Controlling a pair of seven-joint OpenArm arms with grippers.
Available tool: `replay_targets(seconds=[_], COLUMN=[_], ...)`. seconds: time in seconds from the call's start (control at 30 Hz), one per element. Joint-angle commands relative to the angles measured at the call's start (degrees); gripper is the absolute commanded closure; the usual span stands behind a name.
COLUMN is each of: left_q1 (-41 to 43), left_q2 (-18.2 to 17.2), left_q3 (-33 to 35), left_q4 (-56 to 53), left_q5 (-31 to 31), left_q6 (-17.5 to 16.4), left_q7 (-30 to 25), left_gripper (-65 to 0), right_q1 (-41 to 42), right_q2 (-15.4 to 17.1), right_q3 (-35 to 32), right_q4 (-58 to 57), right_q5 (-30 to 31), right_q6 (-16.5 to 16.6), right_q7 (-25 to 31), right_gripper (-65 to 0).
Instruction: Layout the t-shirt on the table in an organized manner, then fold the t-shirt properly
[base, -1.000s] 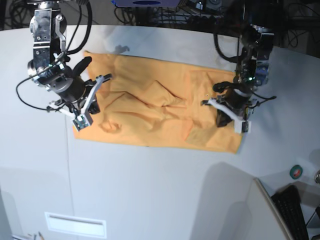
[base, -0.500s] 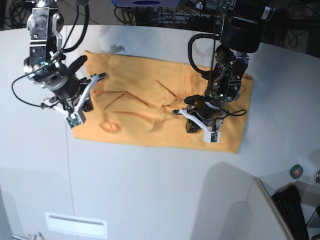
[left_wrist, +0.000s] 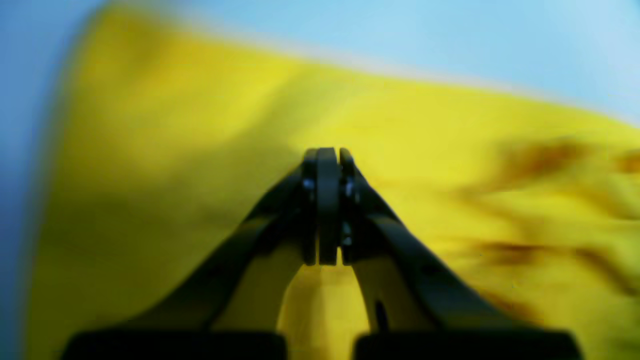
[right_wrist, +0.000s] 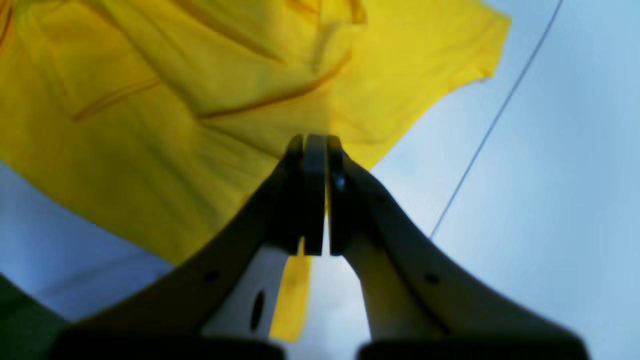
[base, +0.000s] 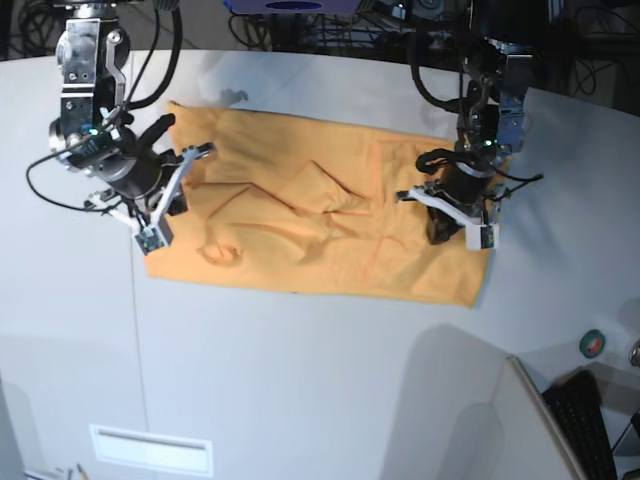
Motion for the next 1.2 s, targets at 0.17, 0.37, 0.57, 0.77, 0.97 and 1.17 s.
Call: replay_targets(seconds=[0.17, 0.37, 0.57, 0.77, 0.97, 1.17], left_q1=[-5.7, -10.3, -6.6, -2.4, -2.1, -5.6], left_q2=[0.3, 0.5, 0.3, -2.4, -7.4, -8.6], left_q3=[-0.6, -0.6, -1.4, -8.7, -16.8, -21.8], left_q4=[-8.6, -11.1, -3.9, 0.1, -3.1, -12.2], left_q5=[-0.3, -0.2, -0.7, -0.8, -0.9, -0.8], left_q6=[-0.9, -0.9, -0.9, -1.0, -1.4, -6.9], left_q7=[-1.6, -1.4, -1.3, -1.3, -1.3, -1.3], left_gripper=[0.0, 0.0, 0.0, 0.0, 0.0, 0.0], right_q1=[5.9, 10.5, 12.3, 12.3, 12.3, 12.3], right_q2=[-1.0, 4.5, 6.7, 6.7, 7.3, 7.1], right_q3=[13.7, 18.5, 18.4, 14.0, 8.9, 8.8], right_q4=[-4.2, -18.5, -28.9, -32.5, -36.7, -37.4], right_q5=[19.0, 35.8, 40.0, 39.9, 39.9, 40.0], right_q6=[0.3, 0.3, 0.3, 0.3, 0.1, 0.2], right_q7=[-9.2, -13.7, -14.0, -13.0, -8.4, -8.9], right_gripper=[-27.6, -38.4, -38.7, -38.7, -38.6, -38.6])
